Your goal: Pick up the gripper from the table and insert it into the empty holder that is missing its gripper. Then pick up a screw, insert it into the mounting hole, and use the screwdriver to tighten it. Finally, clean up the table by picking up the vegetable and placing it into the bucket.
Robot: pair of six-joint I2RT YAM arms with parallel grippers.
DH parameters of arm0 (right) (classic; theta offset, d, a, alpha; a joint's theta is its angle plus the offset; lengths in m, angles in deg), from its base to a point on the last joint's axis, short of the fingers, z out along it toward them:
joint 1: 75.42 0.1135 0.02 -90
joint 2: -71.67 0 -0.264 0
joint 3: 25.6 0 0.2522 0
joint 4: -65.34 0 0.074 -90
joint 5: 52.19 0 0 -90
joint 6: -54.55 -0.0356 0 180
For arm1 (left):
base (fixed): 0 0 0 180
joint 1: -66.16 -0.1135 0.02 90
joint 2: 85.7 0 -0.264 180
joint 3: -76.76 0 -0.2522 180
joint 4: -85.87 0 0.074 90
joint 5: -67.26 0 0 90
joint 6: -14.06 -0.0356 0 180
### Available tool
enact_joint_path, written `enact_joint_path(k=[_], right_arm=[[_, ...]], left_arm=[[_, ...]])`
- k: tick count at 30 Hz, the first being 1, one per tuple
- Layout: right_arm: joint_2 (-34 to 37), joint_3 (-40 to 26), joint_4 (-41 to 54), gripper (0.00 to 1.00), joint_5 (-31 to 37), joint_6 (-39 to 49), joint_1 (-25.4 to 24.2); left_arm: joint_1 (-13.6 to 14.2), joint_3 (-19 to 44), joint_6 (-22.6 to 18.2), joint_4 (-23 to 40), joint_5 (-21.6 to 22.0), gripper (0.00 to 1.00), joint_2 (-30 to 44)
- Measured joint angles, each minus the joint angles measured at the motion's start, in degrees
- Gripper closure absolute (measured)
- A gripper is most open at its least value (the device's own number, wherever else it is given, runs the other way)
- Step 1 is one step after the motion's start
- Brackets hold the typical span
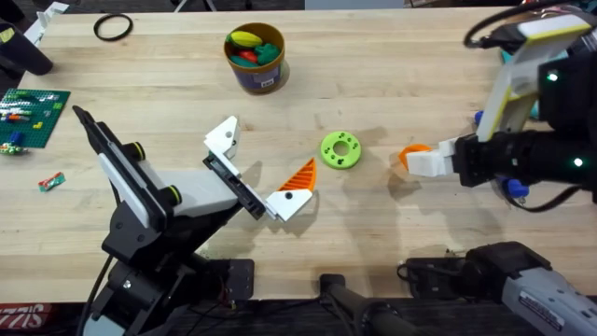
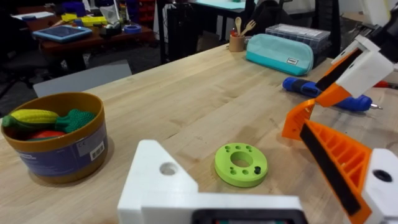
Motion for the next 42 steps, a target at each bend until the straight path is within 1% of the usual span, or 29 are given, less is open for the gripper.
enact_joint_path(k=[5, 11, 16, 19, 24, 27, 28, 32, 33, 35, 38, 40, 42], right_arm=[[1.87, -0.23, 0.22, 0.105, 0.35, 0.04, 0.78], [3.26, -0.59, -4.92, 0.105, 2.04, 0.04, 0.98], [3.04, -1.07, -2.34, 0.105, 2.62, 0.04, 0.98], [4.15, -1.07, -2.02, 0.105, 2.79, 0.04, 0.98], [9.45, -1.07, -2.94, 0.105, 2.84, 0.04, 0.98], [13.2, -1.07, -5.03, 0.105, 2.99, 0.06, 0.98], [16.97, -1.07, -6.28, 0.105, 2.99, 0.04, 0.98], [18.57, -1.07, -6.21, 0.105, 2.99, 0.04, 0.98], [18.65, -1.07, -6.15, 0.129, 2.99, 0.19, 0.98], [18.64, -1.07, -6.03, 0.21, 3.01, 0.38, 0.98], [18.66, -1.07, -5.87, 0.372, 2.99, 0.66, 0.98], [18.64, -1.07, -5.77, 0.511, 2.99, 0.81, 0.98], [18.66, -1.07, -5.71, 0.592, 3.01, 0.72, 0.98]], left_arm=[[-0.02, 0.31, -0.02, 0.74, 0.06, 0.01, 0.26], [-0.02, 0.31, -0.02, 0.73, 1.59, 0.01, 0.26], [-0.02, 0.31, -0.02, 0.74, 2.03, 0.01, 0.26], [-0.02, 0.31, -0.02, 0.76, 2.34, 0.01, 0.26], [-0.02, 0.31, -0.02, 1.2, 2.64, 0.01, 0.26], [-0.02, 0.31, -0.02, 1.19, 2.81, 0.01, 0.26], [-0.02, 0.31, -0.02, 1.21, 2.83, 0.01, 0.26], [-0.02, 0.31, -0.02, 1.2, 2.83, 0.01, 0.26], [-0.02, 0.31, -0.02, 1.23, 2.82, 0.01, 0.26], [-0.02, 0.31, -0.02, 1.43, 2.84, 0.01, 0.26], [-0.02, 0.31, -0.02, 1.54, 2.83, 0.01, 0.26], [-0.01, 0.31, -0.02, 1.56, 2.84, 0.01, 0.26], [-0.02, 0.31, -0.02, 1.55, 2.84, 0.01, 0.26]])
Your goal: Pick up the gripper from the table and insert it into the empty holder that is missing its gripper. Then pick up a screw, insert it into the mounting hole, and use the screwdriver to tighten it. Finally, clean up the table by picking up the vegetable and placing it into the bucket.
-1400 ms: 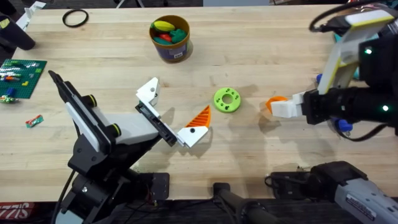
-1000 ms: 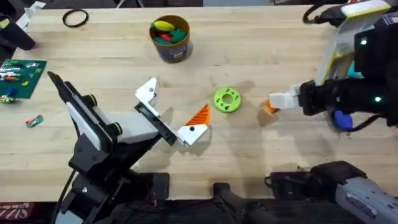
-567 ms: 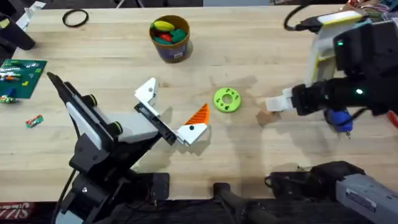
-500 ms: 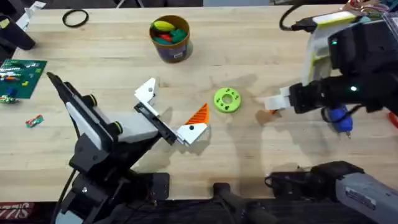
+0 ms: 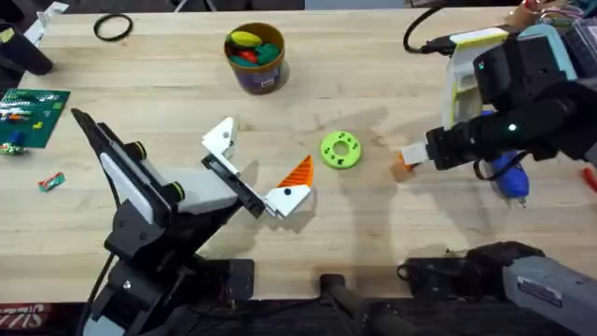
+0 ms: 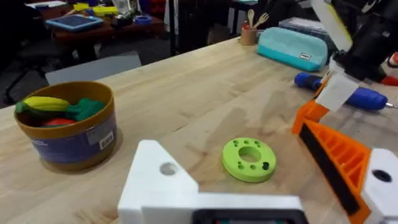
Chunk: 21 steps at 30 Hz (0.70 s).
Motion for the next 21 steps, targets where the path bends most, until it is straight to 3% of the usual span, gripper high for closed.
enact_joint_path(k=[2, 5, 7, 15, 21], right_arm=[[-0.02, 0.0, 0.22, 0.661, 0.01, 0.11, 0.0], [-0.02, 0.0, 0.43, 0.906, 0.15, 0.37, 0.0], [-0.02, -0.04, 0.3, 0.985, 0.28, 0.2, -0.02], [-0.02, -0.68, 1.2, 0.992, 0.15, 0.18, 0.0], [-2.33, -6.13, 2.86, 0.994, -2.79, 0.18, 0.0]], left_arm=[[0.0, 0.0, 0.0, 0.0, -0.01, 0.01, 0.0], [0.0, 0.0, 0.0, 0.0, -0.01, 0.01, 0.0], [0.0, 0.0, 0.0, 0.01, -0.02, 0.01, 0.0], [0.01, 0.0, 0.0, 0.02, -0.02, 0.01, 0.0], [0.0, 0.0, 0.0, 0.02, -0.02, 0.01, 0.0]])
